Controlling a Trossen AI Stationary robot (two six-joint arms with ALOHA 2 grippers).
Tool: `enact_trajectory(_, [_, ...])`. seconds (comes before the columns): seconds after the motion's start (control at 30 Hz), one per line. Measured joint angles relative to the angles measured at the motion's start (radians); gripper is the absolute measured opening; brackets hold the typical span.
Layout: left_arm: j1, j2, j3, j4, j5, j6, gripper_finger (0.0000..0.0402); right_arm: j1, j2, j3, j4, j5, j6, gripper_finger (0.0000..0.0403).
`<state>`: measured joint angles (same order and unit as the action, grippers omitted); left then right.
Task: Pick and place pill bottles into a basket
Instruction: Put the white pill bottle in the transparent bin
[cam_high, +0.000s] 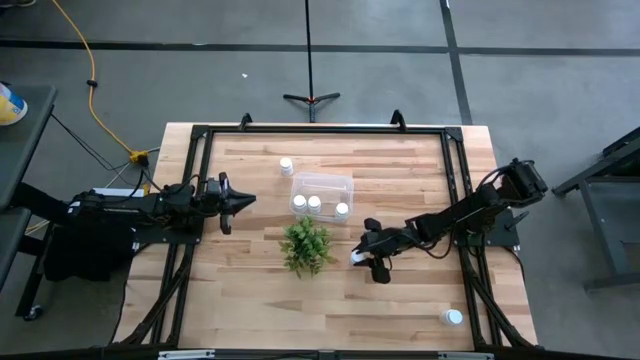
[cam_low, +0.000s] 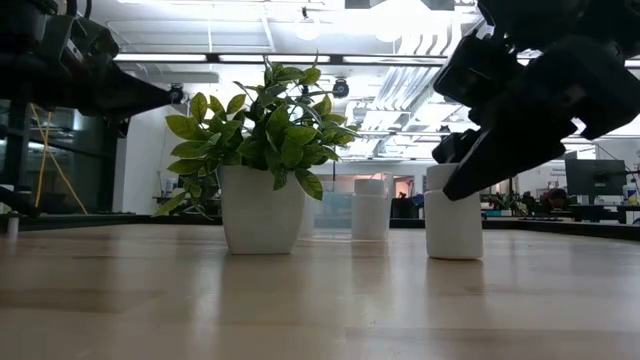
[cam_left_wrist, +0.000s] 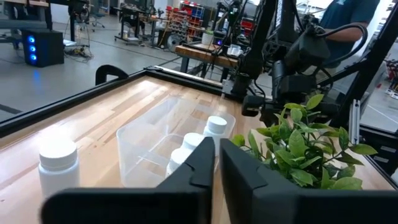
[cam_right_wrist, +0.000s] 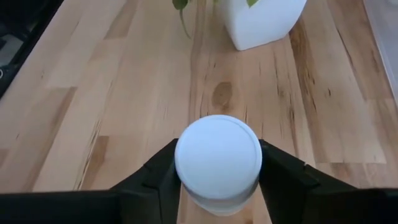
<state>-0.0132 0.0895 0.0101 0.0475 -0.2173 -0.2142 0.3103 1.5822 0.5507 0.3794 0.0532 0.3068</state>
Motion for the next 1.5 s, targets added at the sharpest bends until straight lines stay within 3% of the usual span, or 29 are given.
enact_trajectory(0.13, [0.0,0.0,0.0,0.0,0.0,0.0,0.0028,0.0,0.0,0.0,0.0,0.015,0.007,0.0163])
enact_trajectory(0.27, [0.0,0.0,0.0,0.0,0.003,0.0,0.0025,-0.002,0.0,0.0,0.0,0.032,0.012,0.0163])
enact_trajectory(0.53, [0.0,0.0,0.0,0.002,-0.008,0.0,0.0108,-0.003,0.0,0.0,-0.001,0.054,0.059,0.0163])
enact_trajectory(0.73, [0.0,0.0,0.0,0.003,-0.026,0.0,0.0124,-0.003,-0.007,0.0,-0.006,0.067,0.081,0.0163])
enact_trajectory(1.17, [0.0,0.0,0.0,0.004,-0.026,0.0,0.0075,-0.099,-0.192,0.0,-0.129,0.095,-0.038,0.0163])
enact_trajectory(1.5, [0.0,0.0,0.0,0.003,-0.015,0.0,0.0037,-0.216,-0.302,0.0,-0.125,0.084,-0.114,0.0163])
